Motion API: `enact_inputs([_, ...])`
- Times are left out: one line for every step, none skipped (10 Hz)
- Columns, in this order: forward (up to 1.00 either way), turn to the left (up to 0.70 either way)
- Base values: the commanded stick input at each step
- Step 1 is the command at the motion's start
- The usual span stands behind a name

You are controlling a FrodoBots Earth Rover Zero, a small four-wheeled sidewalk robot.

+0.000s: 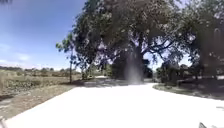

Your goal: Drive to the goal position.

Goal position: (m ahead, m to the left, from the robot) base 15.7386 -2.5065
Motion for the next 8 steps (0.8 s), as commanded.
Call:
enact_inputs([0.45,0.0])
enact_inputs([0.45,0.0])
enact_inputs([0.45,0.0])
enact_inputs([0.45,0.0])
enact_inputs([0.45,0.0])
enact_inputs([0.45,0.0])
enact_inputs([0.45,0.0])
enact_inputs([0.45,0.0])
